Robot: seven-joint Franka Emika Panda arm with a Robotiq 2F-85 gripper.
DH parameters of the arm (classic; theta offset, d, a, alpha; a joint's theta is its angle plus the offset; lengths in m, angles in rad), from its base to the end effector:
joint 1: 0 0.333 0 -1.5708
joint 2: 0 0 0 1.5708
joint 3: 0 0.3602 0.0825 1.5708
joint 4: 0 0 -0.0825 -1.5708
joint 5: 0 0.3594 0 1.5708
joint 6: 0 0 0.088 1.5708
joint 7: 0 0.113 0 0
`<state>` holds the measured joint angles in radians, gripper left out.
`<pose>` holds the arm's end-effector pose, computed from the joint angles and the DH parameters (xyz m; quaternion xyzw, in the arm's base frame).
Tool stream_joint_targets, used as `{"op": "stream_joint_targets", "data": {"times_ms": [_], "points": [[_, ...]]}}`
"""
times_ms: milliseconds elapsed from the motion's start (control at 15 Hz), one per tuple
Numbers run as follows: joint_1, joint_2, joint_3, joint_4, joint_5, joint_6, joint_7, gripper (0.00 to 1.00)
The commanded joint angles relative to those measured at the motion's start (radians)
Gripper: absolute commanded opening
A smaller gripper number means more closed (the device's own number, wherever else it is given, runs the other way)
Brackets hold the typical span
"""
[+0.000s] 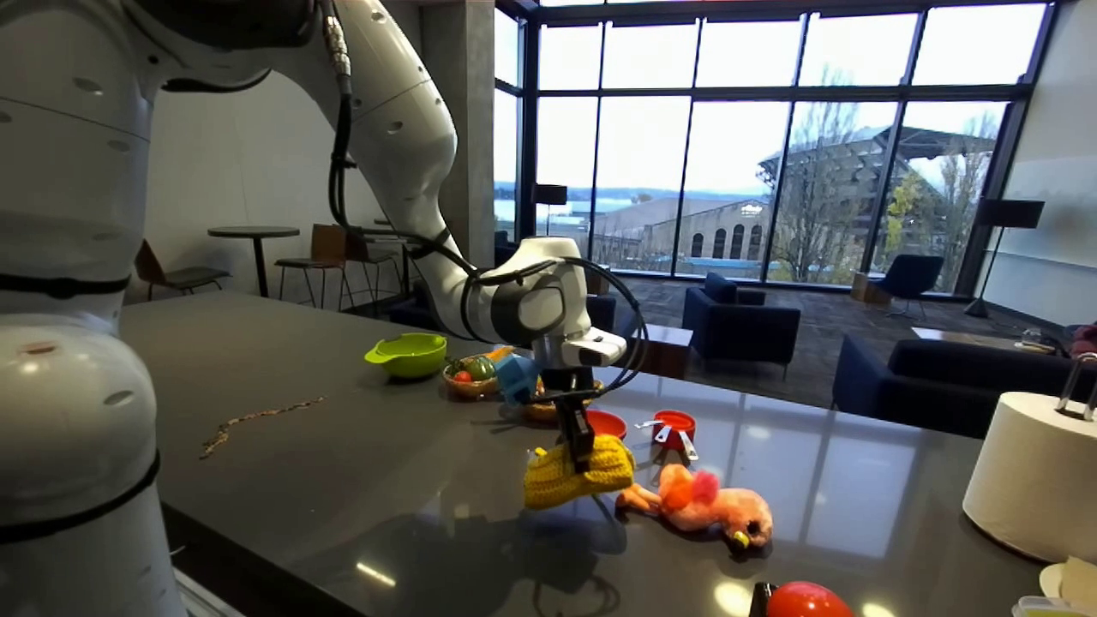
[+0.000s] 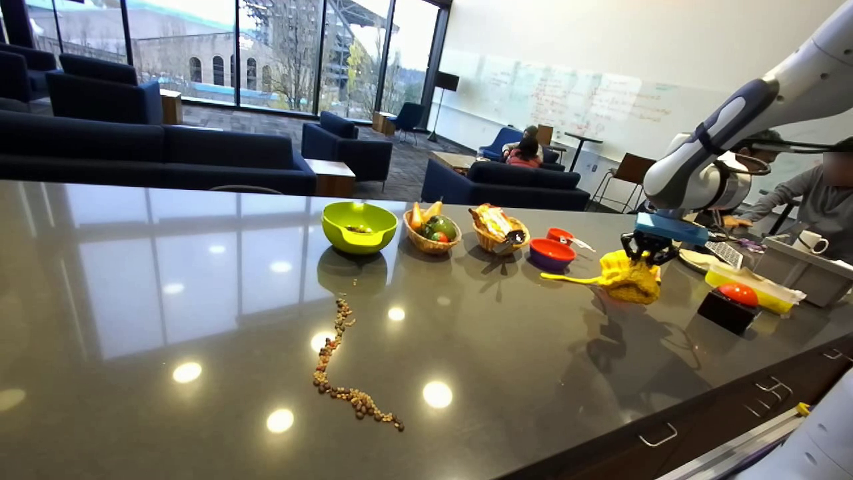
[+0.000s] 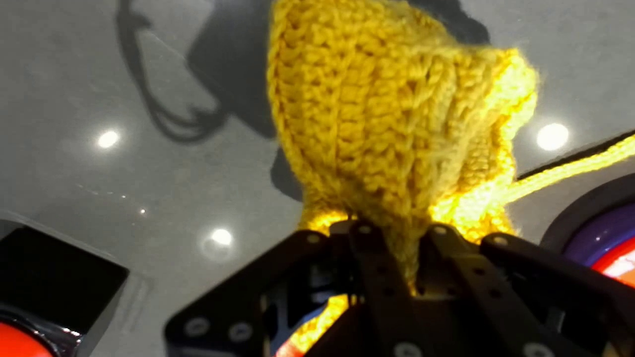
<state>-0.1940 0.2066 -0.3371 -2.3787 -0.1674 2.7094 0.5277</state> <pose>0.4483 -0.2548 0.3110 0.8961 -0.4329 0.0650 0.0737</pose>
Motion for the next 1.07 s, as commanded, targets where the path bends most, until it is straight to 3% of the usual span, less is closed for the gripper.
{"op": "stream_joint_targets", "data": {"times_ms": [0, 800, 867, 1000], "points": [[0.002, 0.029, -0.026, 0.006, 0.02, 0.016, 0.002, 0.04], [-0.005, 0.085, -0.061, 0.017, 0.102, 0.006, -0.007, 0.04], [-0.005, 0.083, -0.06, 0.017, 0.115, 0.005, -0.007, 0.4], [0.001, 0.074, -0.06, 0.014, 0.125, 0.007, -0.008, 0.45]]}}
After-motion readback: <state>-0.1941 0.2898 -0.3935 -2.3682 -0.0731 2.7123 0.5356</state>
